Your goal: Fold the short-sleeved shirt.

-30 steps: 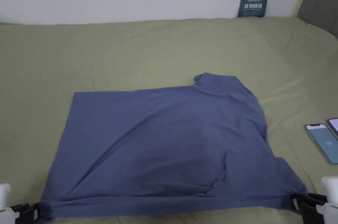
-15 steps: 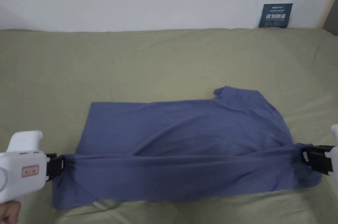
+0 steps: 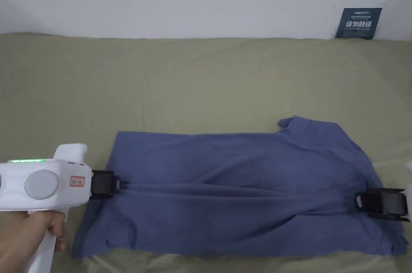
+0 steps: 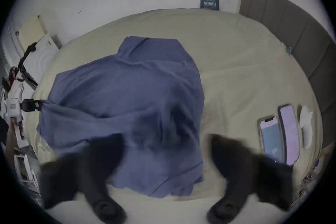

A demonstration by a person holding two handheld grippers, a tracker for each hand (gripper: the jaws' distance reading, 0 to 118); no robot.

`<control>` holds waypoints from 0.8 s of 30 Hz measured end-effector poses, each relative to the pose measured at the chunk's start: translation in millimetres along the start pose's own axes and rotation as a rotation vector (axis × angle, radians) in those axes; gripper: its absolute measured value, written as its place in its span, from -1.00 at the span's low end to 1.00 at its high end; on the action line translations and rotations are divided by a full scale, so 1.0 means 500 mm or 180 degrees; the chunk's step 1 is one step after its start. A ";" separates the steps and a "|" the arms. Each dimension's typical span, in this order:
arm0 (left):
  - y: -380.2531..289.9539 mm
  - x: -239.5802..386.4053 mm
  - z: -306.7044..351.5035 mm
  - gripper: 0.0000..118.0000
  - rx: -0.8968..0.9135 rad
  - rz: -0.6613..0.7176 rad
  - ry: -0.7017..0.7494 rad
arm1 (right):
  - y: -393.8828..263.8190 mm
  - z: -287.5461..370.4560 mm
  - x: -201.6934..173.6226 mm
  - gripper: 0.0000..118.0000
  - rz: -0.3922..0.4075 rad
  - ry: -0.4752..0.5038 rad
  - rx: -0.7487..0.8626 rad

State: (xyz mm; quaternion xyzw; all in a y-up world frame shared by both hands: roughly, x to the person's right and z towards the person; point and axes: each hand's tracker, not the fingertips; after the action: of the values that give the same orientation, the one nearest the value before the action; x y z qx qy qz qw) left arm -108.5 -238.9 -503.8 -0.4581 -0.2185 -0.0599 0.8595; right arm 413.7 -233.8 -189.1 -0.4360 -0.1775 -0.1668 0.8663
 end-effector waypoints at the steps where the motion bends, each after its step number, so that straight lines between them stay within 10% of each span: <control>1: -0.008 -0.005 0.006 0.82 0.0004 0.0021 0.0019 | -0.017 0.017 0.002 1.00 -0.0053 -0.0003 0.0120; 7: -0.107 0.004 0.115 0.46 0.0261 -0.0007 0.0228 | -0.129 0.089 0.001 0.87 -0.0182 0.0065 0.0209; 8: -0.129 0.008 0.136 0.04 0.0341 -0.0003 0.0270 | -0.152 0.105 -0.001 0.50 -0.0195 0.0001 0.0388; 9: -0.149 0.011 0.153 -0.89 0.0381 0.0027 0.0276 | -0.171 0.117 -0.003 -0.48 -0.0110 -0.0019 0.0461; 10: -0.163 -0.007 0.145 -1.00 0.0372 0.0101 0.0257 | -0.189 0.123 -0.004 -0.97 -0.0079 -0.0111 0.0499; 15: -0.208 0.003 0.155 -1.00 0.0213 0.0250 0.0030 | -0.223 0.143 -0.008 -0.97 -0.0219 -0.0031 0.0509; 16: -0.210 0.010 0.149 -0.91 0.0167 0.0215 0.0072 | -0.228 0.145 -0.008 -0.97 -0.0201 -0.0061 0.0516; 17: -0.210 0.014 0.142 -0.40 0.0123 0.0186 0.0111 | -0.231 0.147 -0.005 -0.97 -0.0191 -0.0049 0.0514; 18: -0.210 0.014 0.133 0.68 0.0063 0.0198 0.0147 | -0.234 0.148 -0.002 -0.97 -0.0191 -0.0005 0.0498; 19: -0.208 0.015 0.117 1.00 -0.0035 0.0226 0.0230 | -0.234 0.147 -0.013 -0.97 -0.0193 -0.0017 0.0492; 24: -0.196 0.035 0.067 0.96 -0.0060 0.0332 0.0343 | -0.233 0.132 -0.015 -0.97 -0.0138 -0.0012 0.0421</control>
State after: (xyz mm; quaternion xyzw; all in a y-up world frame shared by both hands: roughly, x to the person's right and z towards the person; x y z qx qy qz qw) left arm -133.1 -266.1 -405.6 -0.4730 -0.1472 -0.0417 0.8677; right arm 344.8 -244.6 -74.3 -0.3741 -0.1992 -0.1726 0.8891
